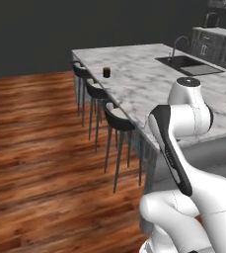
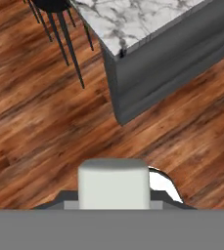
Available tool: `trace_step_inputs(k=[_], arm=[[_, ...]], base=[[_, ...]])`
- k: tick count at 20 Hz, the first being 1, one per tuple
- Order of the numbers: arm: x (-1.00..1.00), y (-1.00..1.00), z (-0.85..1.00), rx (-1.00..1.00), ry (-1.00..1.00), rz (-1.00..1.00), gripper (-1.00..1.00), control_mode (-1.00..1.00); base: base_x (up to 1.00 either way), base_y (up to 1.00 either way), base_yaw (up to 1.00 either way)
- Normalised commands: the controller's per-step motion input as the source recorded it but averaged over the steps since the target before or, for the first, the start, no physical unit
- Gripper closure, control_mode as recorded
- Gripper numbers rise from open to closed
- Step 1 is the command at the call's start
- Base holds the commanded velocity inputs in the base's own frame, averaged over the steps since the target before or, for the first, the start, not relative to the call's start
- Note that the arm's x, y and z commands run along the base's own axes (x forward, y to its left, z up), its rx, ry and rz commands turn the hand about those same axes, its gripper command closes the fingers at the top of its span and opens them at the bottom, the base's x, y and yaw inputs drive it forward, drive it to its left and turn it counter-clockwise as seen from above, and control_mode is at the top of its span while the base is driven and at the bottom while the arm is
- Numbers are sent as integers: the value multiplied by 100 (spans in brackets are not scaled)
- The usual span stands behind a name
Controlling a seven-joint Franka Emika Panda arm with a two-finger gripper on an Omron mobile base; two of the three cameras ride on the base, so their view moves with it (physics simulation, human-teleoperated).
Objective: Pick up the marshmallow and place it in the cup of hot chocolate on the dining counter.
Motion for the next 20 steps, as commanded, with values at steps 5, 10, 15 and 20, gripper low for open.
trace_step_inputs(k=[5,10,15,20], arm=[[0,0,0,0,0,0,100,100],[0,0,0,0,0,0,100,100],[0,0,0,0,0,0,100,100],[0,0,0,0,0,0,100,100]], base=[[25,100,-49],[34,100,-47],[42,100,-44],[45,100,-41]])
